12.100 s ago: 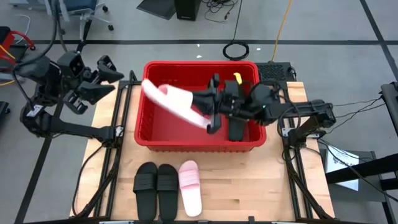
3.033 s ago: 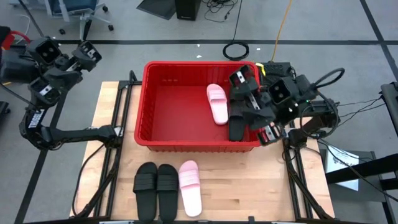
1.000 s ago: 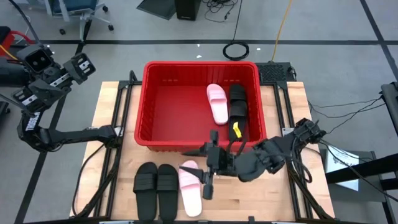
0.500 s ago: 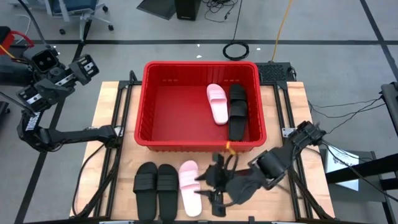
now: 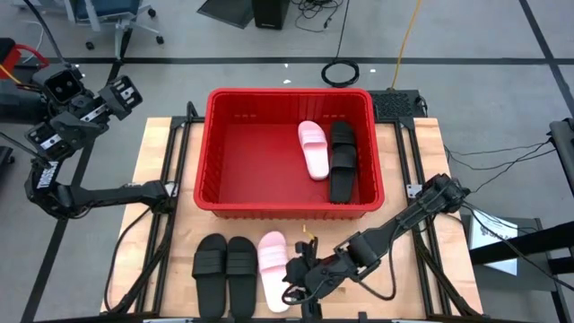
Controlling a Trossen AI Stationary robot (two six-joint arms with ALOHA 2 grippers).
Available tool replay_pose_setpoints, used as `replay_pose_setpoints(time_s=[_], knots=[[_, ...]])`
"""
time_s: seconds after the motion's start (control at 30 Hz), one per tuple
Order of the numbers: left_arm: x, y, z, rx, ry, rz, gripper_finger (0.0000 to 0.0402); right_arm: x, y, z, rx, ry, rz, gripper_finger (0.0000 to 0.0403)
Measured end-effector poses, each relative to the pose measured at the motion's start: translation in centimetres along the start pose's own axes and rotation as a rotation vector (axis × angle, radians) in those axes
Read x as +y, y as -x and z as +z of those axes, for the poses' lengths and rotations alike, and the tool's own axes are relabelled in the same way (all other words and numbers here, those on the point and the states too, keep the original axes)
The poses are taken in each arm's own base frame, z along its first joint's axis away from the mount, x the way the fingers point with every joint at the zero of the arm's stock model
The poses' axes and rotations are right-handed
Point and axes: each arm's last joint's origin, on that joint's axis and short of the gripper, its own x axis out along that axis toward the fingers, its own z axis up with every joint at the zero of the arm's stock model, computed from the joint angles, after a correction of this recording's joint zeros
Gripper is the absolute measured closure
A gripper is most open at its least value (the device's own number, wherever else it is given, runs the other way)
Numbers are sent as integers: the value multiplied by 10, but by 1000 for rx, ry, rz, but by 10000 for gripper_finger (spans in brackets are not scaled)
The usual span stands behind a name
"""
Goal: Pick and place slides into bin
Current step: Put the pink slide into the red container
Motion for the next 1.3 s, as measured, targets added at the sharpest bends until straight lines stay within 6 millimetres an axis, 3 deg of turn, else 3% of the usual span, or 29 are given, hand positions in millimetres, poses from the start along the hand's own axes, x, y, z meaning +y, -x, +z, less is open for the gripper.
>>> replay_pose_setpoints(time_s=[0.37, 0.53, 0.8, 1.3], knots=[[1, 0, -1, 7, 12, 7, 188, -43, -33, -49, 136, 67, -169, 236], [4, 0, -3, 10, 43, 38, 188, -54, -42, -54, 108, 109, -162, 236], [4, 0, -3, 6, 50, 44, 188, -68, -73, -67, 145, 132, -197, 236], [9, -2, -4, 11, 74, 50, 188, -79, -84, -68, 133, 211, -273, 236]])
